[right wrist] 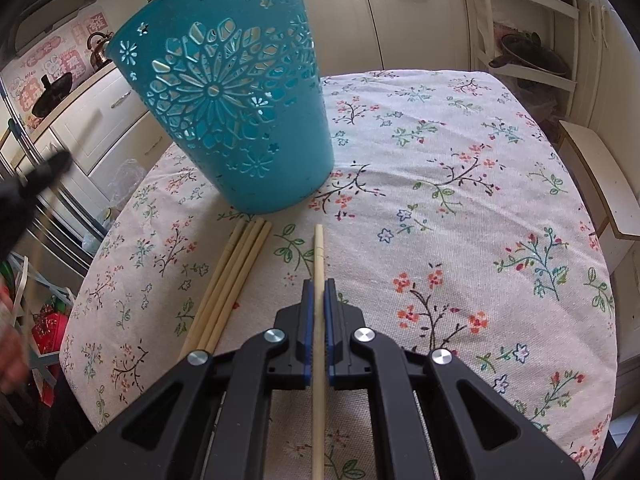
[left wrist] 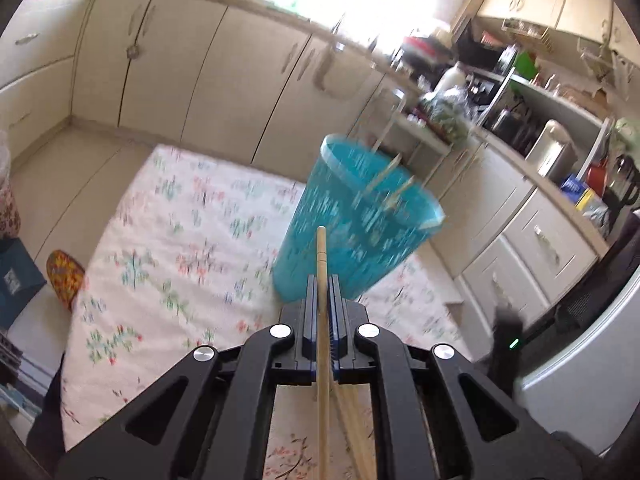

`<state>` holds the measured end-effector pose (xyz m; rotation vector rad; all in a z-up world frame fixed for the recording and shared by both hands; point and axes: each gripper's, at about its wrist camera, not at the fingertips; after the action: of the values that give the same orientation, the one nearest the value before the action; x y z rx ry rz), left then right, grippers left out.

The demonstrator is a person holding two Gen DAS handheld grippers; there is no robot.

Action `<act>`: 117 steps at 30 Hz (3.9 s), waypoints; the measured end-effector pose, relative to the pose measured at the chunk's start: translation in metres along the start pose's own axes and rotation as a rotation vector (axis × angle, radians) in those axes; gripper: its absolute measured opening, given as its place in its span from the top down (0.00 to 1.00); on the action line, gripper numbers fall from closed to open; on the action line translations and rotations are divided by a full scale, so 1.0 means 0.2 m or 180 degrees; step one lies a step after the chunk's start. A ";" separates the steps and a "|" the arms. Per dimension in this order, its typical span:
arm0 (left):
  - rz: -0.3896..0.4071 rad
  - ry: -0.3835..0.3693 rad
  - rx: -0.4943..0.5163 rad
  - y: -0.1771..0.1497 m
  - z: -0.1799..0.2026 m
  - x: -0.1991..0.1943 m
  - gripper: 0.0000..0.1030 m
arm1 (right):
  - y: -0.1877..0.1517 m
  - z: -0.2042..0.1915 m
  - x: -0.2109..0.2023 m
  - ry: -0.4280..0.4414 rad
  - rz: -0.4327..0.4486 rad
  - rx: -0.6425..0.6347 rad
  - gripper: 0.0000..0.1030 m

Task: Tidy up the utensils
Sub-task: 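Drop the left tool's stick into the teal cup while the right tool grasps a stick, then lift the stick with the right tool and drop it into the teal cup, then return both tools to the stick bundle and close on sticks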

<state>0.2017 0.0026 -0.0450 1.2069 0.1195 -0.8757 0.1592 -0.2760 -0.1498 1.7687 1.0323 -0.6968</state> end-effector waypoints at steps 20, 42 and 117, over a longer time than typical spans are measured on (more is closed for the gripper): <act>0.0985 -0.0216 0.0369 0.76 0.31 0.18 0.95 | 0.01 0.05 0.01 0.0214 -0.0011 0.0185 0.94; 0.0323 0.0071 0.0680 0.59 0.24 0.49 0.94 | 0.02 0.06 0.02 0.0261 -0.0017 0.0199 0.94; -0.0449 0.0937 -0.0391 -0.26 -0.27 0.33 0.13 | -0.06 -0.28 -0.08 0.0018 0.0310 0.0181 0.83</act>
<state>0.2319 0.0089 -0.1404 1.2161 0.4947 -0.7956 0.1426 -0.2277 -0.1194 1.8579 0.9316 -0.6664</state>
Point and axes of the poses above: each gripper's, at about its wrist camera, not at the fingertips, and x roughly the way its jaws point, z to its right, y to its top, and after that the axes turned 5 degrees about x, right-handed
